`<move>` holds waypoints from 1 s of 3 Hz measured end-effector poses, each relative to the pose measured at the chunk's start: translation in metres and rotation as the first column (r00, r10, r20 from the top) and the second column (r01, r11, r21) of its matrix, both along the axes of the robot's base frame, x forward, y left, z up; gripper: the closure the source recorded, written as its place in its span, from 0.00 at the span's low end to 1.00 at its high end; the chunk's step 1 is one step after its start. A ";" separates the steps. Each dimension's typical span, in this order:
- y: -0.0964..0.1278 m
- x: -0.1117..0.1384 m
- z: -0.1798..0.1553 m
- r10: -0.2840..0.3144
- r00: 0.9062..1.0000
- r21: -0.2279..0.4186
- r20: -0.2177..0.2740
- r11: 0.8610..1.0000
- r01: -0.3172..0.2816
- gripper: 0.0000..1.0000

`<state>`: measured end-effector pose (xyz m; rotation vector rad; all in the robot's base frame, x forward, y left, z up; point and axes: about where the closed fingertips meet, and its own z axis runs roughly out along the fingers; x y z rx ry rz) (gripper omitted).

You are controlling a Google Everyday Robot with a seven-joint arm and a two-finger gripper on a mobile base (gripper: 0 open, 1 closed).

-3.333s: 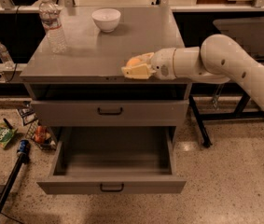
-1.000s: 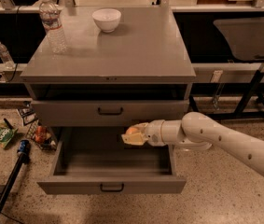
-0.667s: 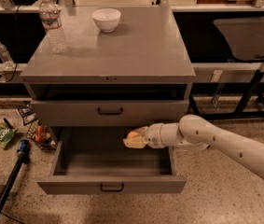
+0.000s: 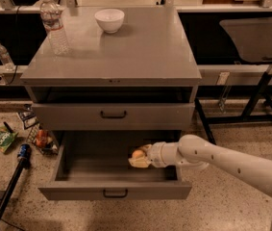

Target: Place orange into middle drawer

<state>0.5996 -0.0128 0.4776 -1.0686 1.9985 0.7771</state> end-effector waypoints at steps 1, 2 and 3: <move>0.010 0.004 -0.034 0.014 1.000 -0.017 0.017 1.000 -0.014 1.00; 0.019 0.019 -0.059 0.010 0.999 -0.014 0.036 1.000 -0.009 0.98; 0.026 0.026 -0.070 0.005 0.999 -0.007 0.043 1.000 -0.004 0.76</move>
Offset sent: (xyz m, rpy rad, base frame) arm 0.0316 0.0192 -0.0751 -0.0178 -0.0558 0.0024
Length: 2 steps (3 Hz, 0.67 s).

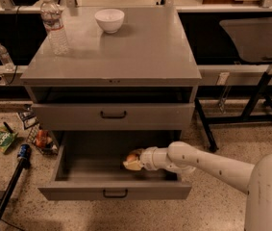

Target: Place orange into middle drawer

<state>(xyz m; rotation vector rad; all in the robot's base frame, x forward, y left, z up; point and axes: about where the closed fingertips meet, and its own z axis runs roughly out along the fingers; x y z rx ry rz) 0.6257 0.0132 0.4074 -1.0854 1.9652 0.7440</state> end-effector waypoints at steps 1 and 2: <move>0.006 0.001 -0.008 -0.005 1.000 -0.002 -0.012 1.000 0.005 0.54; 0.011 0.000 -0.007 -0.009 1.000 0.004 -0.013 1.000 0.009 0.30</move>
Offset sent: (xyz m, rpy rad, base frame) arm 0.0001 0.0123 -0.0041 0.0091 0.0087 -0.0212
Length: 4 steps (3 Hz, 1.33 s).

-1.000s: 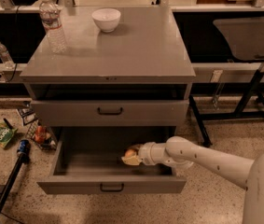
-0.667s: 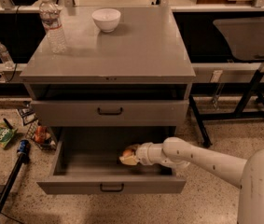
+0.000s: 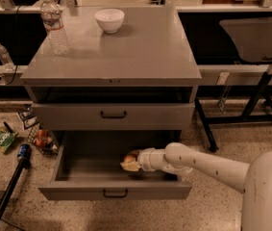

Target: Place orange into middle drawer

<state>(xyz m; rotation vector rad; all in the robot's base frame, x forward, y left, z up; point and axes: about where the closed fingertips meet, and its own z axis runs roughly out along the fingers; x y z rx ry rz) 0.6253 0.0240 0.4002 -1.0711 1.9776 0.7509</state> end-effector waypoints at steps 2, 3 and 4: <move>0.005 0.001 0.018 -0.004 1.000 -0.003 0.027 1.000 0.004 0.00; -0.004 0.001 0.047 -0.018 0.999 0.070 0.038 0.997 0.015 0.26; -0.038 -0.007 0.089 -0.051 0.996 0.110 0.073 0.993 0.042 0.50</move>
Offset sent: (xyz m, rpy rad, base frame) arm 0.0031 0.0016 0.0274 -0.0106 -0.0402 -0.0136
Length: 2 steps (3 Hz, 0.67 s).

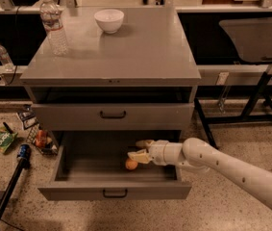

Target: Place orange into middle drawer

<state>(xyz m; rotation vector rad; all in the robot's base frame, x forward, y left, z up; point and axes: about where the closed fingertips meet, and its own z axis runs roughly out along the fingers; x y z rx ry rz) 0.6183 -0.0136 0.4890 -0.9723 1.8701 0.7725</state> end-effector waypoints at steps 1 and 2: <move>-0.057 -0.032 0.058 -0.070 0.997 0.011 0.020 0.998 0.070 0.77; -0.054 -0.028 0.052 -0.070 0.997 0.014 0.018 0.997 0.070 0.62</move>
Offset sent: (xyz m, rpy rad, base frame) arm -0.0197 -0.0332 0.0420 0.0208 -0.0115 -0.0425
